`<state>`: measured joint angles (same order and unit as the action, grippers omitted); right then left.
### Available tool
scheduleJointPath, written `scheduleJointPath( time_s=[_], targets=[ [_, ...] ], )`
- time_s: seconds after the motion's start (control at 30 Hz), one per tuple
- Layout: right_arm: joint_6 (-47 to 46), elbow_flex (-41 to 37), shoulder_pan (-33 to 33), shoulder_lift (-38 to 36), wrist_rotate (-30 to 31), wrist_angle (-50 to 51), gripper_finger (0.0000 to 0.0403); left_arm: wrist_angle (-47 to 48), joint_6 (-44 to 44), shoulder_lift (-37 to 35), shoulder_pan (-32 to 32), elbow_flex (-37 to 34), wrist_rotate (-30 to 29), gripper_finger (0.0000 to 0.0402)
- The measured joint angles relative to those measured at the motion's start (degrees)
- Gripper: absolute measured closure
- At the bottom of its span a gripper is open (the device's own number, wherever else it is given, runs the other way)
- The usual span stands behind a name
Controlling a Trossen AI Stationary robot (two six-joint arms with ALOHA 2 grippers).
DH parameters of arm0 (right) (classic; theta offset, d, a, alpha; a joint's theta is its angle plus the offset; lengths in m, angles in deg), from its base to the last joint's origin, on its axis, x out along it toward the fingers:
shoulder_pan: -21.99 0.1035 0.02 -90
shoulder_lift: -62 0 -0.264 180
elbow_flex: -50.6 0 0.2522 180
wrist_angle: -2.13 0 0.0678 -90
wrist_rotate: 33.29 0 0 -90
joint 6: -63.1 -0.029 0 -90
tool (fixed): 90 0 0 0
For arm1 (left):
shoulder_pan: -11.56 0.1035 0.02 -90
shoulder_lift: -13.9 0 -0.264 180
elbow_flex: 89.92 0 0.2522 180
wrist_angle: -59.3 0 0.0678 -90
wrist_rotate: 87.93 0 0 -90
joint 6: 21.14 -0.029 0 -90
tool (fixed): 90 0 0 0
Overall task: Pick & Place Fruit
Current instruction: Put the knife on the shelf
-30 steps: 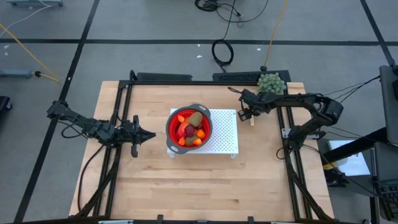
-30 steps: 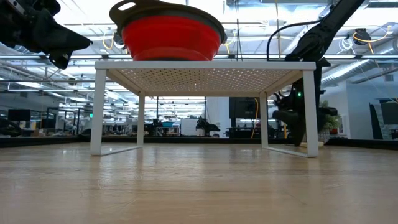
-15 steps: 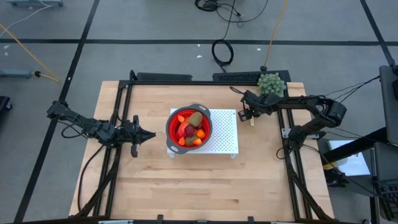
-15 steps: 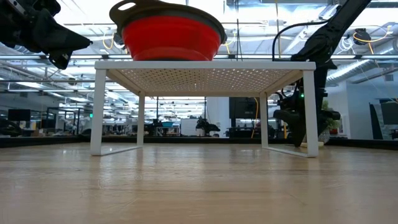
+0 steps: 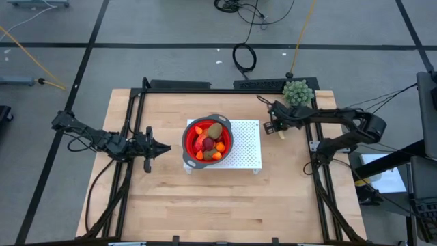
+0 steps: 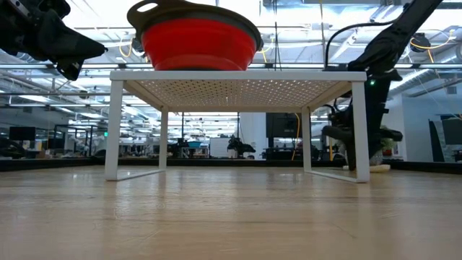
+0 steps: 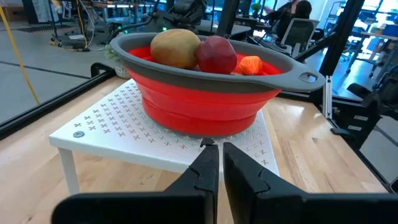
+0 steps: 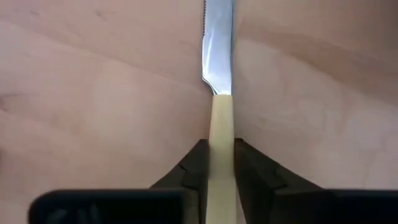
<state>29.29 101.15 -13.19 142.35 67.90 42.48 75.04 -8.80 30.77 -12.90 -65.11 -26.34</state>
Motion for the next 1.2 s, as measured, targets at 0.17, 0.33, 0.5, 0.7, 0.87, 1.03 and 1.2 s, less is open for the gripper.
scheduleJointPath(
  time_s=[0.17,0.33,0.5,0.7,0.87,1.03,1.2],
  targets=[
    [0.0,-0.2,0.1,-2.6,-1.0,1.4,0.0362,0.0,0.0,0.0,0.0,0.0,0.0,0.0380],
    [-1.5,-0.2,0.0,-5.6,-0.8,2.3,0.0351,0.0,0.0,0.0,0.0,0.0,0.0,0.0380],
    [-1.5,-0.2,0.0,-8.6,-0.8,2.7,0.0353,0.0,0.0,0.0,0.0,0.0,0.0,0.0380],
    [-2.6,-0.1,0.0,-13.5,-0.8,4.3,0.0356,0.0,0.0,0.0,0.0,0.0,0.0,0.0380],
    [-4.0,-0.1,0.0,-18.3,-0.8,7.9,0.0357,0.0,-0.2,0.0,0.0,0.0,0.0,0.0380],
    [-5.1,0.0,0.0,-22.8,-1.0,10.3,0.0357,0.0,-0.2,0.0,0.0,0.0,0.0,0.0380],
    [-5.9,0.4,0.7,-26.1,-2.4,10.7,0.0357,0.0,-0.1,0.0,0.0,0.0,0.0,0.0380]
  ],
)
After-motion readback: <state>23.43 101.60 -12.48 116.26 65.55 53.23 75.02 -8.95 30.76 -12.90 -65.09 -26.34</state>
